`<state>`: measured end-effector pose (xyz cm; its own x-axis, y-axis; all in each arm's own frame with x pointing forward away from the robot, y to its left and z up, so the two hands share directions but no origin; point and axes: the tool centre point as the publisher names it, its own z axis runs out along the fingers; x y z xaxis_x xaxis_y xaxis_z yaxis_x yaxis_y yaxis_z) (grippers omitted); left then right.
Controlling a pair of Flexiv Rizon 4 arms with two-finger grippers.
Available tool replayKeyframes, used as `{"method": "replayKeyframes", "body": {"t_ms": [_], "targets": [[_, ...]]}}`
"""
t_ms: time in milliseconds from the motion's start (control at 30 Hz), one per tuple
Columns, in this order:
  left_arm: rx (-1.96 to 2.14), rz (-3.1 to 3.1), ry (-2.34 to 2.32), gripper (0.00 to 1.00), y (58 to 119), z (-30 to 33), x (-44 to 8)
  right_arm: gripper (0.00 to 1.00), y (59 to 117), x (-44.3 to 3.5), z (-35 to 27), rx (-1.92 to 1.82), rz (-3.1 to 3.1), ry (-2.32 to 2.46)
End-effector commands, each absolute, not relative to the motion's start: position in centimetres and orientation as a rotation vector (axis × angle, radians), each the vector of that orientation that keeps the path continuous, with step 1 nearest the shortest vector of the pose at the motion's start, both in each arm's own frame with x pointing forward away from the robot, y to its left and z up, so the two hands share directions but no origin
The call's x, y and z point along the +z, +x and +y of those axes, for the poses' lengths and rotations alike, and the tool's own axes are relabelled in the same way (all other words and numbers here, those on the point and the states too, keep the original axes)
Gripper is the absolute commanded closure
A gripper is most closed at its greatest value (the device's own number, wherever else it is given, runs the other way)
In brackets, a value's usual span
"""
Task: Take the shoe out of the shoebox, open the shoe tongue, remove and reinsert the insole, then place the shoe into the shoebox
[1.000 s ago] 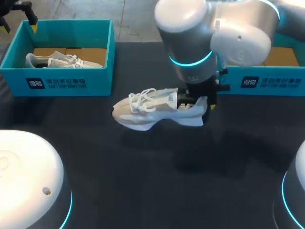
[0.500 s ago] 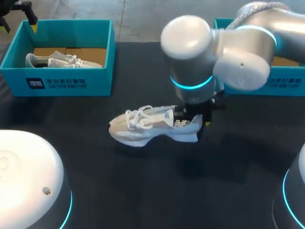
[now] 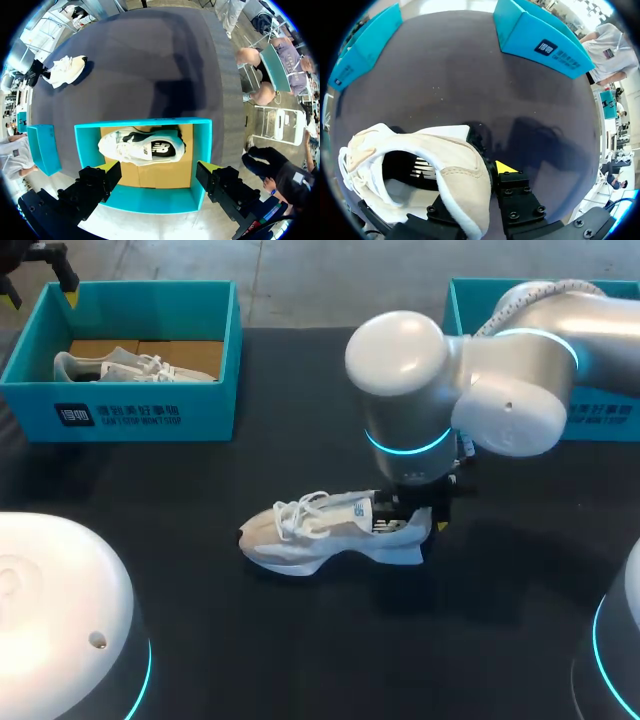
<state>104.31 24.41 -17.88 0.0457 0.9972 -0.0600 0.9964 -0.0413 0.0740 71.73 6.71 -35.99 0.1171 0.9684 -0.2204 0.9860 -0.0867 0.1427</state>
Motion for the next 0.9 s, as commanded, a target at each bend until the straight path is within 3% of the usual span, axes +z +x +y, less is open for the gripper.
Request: {"method": "replayKeyframes", "body": {"t_ms": [33, 733, 767, 800, 833, 900], "targets": [[0.017, 2.106, 2.201, 0.0, 104.2, 24.4, -17.9, 1.0, 71.7, -37.8, 7.0, -0.09, 1.935, 2.15], [0.017, 2.106, 2.201, 0.0, 104.2, 24.4, -17.9, 1.0, 71.5, -40.0, 6.9, -0.074, 1.943, 2.146], [0.017, 2.106, 2.201, 0.0, 104.2, 24.4, -17.9, 0.82, 71.5, -39.9, 6.9, -0.074, 1.94, 2.148], [0.017, 2.106, 2.201, 0.0, 104.2, 24.4, -17.9, 0.51, 71.5, -39.6, 6.9, -0.073, 1.939, 2.148], [0.017, 2.106, 2.201, 0.0, 104.2, 24.4, -17.9, 0.0, 71.5, -39.4, 6.8, -0.071, 1.933, 2.149], [0.017, 2.106, 2.201, 0.0, 104.2, 24.4, -17.9, 0.0, 71.4, -38.9, 6.7, -0.071, 1.925, 2.143]]}}
